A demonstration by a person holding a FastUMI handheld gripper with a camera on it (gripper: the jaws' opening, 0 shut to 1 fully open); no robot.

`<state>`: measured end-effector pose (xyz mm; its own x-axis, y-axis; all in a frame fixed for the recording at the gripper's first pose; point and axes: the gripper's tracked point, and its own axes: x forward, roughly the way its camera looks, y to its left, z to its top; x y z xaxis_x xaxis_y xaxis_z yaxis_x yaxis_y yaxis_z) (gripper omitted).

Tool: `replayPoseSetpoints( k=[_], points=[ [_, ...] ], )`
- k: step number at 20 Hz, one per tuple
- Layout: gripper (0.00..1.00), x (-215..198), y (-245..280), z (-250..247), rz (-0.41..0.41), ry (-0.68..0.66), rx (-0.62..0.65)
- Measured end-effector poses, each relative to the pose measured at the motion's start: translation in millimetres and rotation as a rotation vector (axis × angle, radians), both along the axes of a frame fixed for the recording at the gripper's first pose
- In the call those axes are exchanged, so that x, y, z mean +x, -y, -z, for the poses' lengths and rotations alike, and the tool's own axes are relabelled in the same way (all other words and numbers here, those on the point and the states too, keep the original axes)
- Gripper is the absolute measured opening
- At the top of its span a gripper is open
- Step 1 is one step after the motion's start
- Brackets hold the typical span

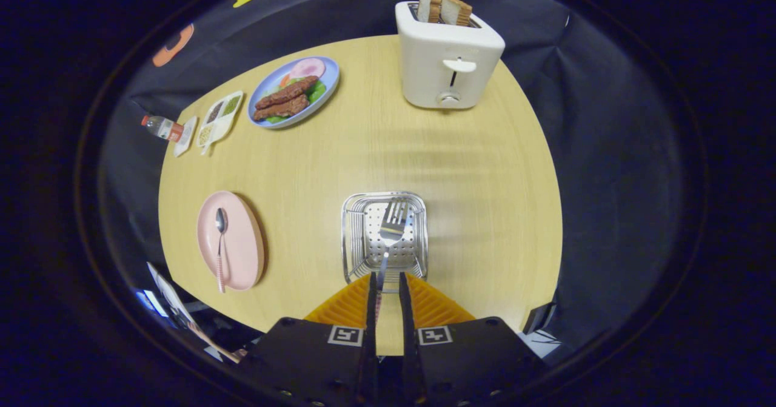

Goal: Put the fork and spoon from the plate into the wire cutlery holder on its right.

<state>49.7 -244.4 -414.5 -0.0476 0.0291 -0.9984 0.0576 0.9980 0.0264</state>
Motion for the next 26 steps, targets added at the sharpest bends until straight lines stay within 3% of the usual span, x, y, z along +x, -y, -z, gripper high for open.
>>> replayPoseSetpoints(
  k=[8,12,13,15,23,26],
  points=[
    [0.18,2.6,-15.1,-12.2,0.044,0.048,0.050],
    [0.18,4.8,-44.6,-29.9,0.006,0.105,0.066],
    [0.26,2.3,-56.5,-33.6,0.003,0.114,0.076],
    [0.27,-0.2,-86.0,-36.9,0.002,0.126,0.104],
    [0.55,-28.0,-209.5,-11.8,-0.011,0.103,0.162],
    [0.58,-36.9,-243.4,6.4,-0.029,0.117,0.135]
  ],
)
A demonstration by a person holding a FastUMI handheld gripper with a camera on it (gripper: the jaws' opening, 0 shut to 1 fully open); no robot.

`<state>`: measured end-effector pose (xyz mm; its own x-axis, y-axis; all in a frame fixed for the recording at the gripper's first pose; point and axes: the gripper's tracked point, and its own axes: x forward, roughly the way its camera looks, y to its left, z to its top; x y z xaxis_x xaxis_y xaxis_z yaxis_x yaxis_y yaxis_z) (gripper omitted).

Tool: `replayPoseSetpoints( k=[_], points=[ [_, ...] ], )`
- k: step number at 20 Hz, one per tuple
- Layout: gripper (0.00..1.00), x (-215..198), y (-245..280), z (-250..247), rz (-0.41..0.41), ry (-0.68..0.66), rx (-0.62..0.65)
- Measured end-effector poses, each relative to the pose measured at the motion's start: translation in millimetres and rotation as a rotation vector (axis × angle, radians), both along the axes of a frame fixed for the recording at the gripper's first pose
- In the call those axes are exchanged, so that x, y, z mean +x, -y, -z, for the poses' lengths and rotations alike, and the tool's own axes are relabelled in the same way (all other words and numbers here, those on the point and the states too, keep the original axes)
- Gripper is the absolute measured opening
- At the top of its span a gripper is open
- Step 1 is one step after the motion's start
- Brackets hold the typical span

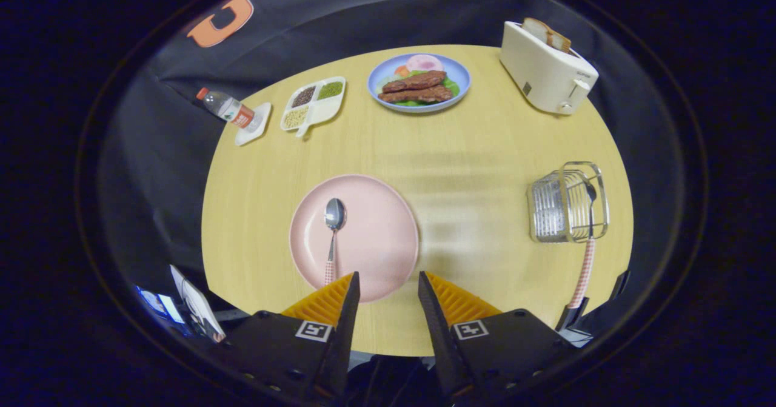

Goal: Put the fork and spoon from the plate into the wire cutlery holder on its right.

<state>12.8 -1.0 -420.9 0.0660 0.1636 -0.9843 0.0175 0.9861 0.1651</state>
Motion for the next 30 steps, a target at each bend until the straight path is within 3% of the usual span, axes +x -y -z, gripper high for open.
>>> replayPoseSetpoints(
  k=[5,14,18,20,21,22,25,30],
  points=[
    [0.61,-13.3,-45.4,40.4,0.036,-0.009,0.008],
    [0.62,-28.4,-79.2,85.6,0.070,-0.037,-0.035],
    [0.40,-37.8,-82.1,92.8,0.065,-0.026,-0.066],
    [0.43,-41.0,-79.6,99.1,0.062,-0.022,-0.091],
    [0.20,-45.3,-79.3,99.9,0.061,-0.028,-0.093],
    [0.16,-43.1,-79.7,101.3,0.066,-0.019,-0.088],
    [0.09,-43.9,-73.2,96.7,0.061,-0.019,-0.086],
    [0.09,-34.8,-62.4,70.1,0.039,0.019,-0.044]
  ],
)
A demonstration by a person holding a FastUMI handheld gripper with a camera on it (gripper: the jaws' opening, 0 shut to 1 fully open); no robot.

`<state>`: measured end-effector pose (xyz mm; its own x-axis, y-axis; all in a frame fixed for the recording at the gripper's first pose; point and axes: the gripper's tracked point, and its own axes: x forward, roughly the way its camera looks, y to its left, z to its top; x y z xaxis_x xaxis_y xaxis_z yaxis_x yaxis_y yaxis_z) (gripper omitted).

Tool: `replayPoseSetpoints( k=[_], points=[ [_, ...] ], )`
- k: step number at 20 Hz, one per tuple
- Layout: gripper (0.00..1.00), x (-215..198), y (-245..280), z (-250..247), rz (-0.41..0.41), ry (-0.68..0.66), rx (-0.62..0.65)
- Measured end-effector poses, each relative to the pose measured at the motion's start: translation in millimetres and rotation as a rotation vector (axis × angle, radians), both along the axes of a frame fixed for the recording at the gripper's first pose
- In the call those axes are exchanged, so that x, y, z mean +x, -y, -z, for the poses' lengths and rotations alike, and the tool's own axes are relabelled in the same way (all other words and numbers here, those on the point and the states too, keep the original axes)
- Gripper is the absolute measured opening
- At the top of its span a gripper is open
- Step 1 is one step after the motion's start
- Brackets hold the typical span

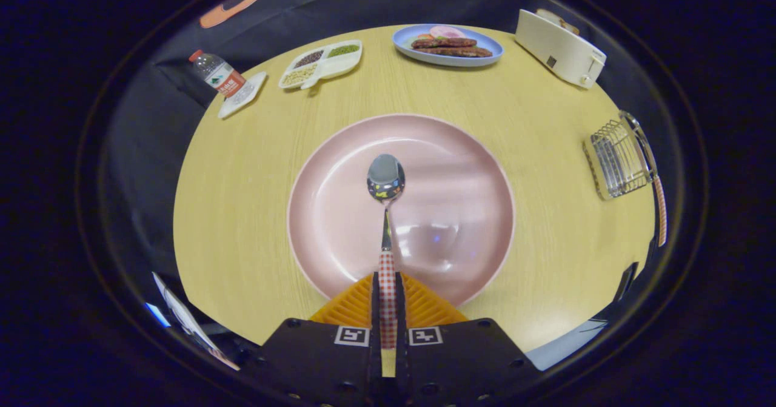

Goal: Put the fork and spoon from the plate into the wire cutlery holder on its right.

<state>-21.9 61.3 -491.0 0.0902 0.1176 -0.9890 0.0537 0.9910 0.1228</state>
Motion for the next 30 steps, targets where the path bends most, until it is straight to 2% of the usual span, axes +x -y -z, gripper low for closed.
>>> replayPoseSetpoints(
  k=[7,8,11,16,19,25,30],
  points=[
    [0.09,6.6,48.5,-51.3,-0.002,0.054,0.055],
    [0.04,7.3,57.1,-52.7,-0.008,0.058,0.060],
    [0.04,9.7,85.6,-71.3,-0.003,0.077,0.068],
    [0.04,15.5,149.0,-106.7,0.007,0.123,0.070],
    [0.04,19.4,194.0,-125.8,0.039,0.153,0.060],
    [0.04,25.2,269.9,-135.6,0.094,0.172,0.044],
    [0.03,25.1,297.2,-117.8,0.102,0.117,0.041]
  ],
)
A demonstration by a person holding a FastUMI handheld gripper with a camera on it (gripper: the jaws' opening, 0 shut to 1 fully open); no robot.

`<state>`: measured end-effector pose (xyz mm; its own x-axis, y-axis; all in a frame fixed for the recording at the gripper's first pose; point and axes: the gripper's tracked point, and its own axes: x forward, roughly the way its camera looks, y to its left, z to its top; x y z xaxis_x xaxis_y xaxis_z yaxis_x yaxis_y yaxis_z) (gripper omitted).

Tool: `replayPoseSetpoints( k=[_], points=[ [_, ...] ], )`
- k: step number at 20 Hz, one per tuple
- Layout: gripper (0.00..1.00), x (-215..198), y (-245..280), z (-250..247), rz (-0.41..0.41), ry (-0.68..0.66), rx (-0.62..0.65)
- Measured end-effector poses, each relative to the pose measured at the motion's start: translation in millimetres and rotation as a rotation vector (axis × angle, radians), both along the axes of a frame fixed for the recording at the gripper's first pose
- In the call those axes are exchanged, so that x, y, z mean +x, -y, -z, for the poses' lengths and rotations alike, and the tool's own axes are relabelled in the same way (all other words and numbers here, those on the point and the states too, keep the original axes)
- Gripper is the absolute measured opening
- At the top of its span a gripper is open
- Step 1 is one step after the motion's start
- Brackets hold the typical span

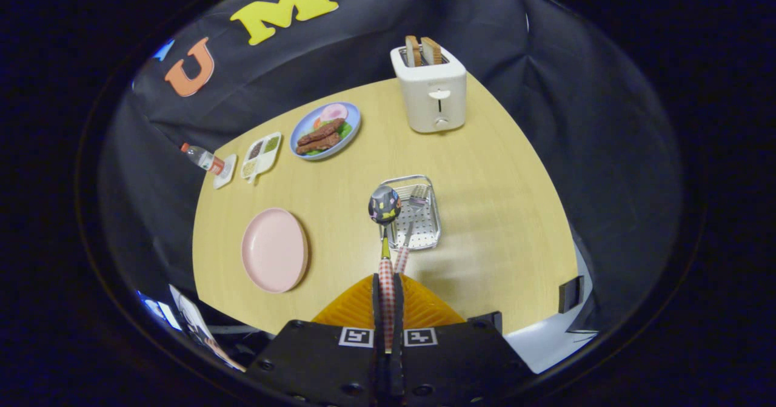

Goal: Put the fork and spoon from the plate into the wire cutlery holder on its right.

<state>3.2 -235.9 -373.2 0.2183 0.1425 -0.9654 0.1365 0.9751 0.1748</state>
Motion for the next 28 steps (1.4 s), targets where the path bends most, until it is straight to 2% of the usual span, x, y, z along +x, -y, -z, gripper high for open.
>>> replayPoseSetpoints(
  k=[4,9,16,19,21,22,24,28],
  points=[
    [0.04,1.1,8.0,13.1,0.003,-0.050,0.022],
    [0.04,6.0,10.6,27.0,-0.051,-0.143,0.002],
    [0.06,21.5,10.0,35.9,-0.057,-0.158,0.004],
    [0.10,28.5,10.3,33.7,-0.012,-0.137,0.033],
    [0.21,33.8,10.6,29.7,0.005,-0.111,0.049],
    [0.21,35.9,9.8,27.4,0.011,-0.092,0.060],
    [0.33,39.6,11.4,22.2,0.010,-0.058,0.051],
    [0.38,39.4,9.5,17.7,0.029,-0.033,0.054]
  ],
)
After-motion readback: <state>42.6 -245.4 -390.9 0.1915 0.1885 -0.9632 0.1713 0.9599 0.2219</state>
